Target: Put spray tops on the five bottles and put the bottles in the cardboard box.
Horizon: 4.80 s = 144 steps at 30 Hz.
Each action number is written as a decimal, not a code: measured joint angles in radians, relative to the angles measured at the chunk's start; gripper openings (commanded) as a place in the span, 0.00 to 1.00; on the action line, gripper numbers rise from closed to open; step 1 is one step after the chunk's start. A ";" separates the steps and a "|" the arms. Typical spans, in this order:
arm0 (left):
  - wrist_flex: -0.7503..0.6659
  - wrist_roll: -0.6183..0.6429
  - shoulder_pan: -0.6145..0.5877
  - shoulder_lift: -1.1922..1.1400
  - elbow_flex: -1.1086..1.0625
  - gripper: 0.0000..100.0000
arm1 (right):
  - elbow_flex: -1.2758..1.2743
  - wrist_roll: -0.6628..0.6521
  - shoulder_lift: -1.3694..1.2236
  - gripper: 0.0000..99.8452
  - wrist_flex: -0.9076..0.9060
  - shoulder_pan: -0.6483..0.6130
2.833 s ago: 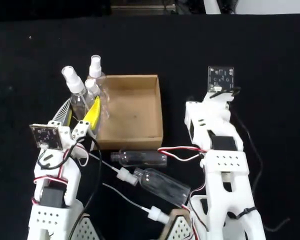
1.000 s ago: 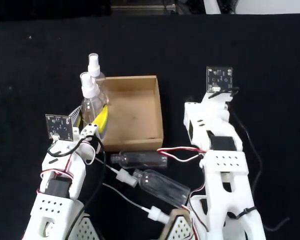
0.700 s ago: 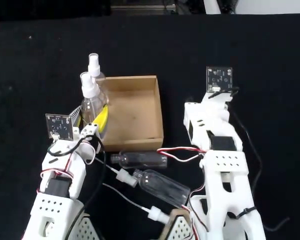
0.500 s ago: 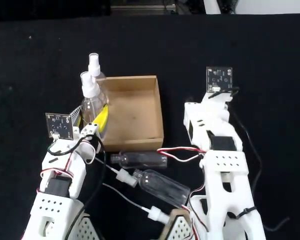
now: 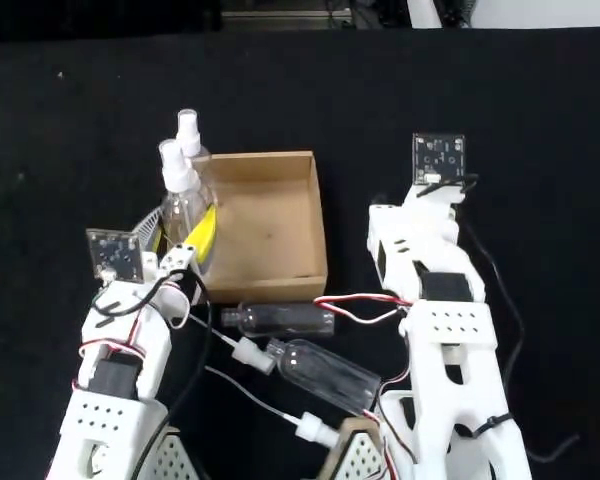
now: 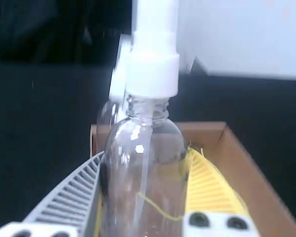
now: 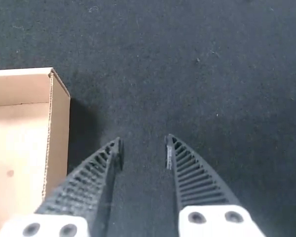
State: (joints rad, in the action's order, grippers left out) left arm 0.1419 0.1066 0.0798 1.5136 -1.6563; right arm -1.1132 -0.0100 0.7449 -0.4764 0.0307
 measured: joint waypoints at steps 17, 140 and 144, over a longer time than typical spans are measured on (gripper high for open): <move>0.348 0.000 -0.203 0.292 0.173 0.03 | -0.003 0.000 0.000 0.12 0.000 0.000; -1.786 -0.080 -1.008 -2.051 0.582 0.03 | 0.371 0.163 -0.609 0.01 0.101 -0.749; -1.786 -0.080 -1.008 -2.051 0.582 0.03 | 0.298 0.163 -0.466 0.01 0.055 -0.749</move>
State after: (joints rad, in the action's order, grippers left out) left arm -1.6441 0.0269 -0.9283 -0.5378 -1.0748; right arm -0.8155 0.1527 0.2785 -0.4212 -0.7181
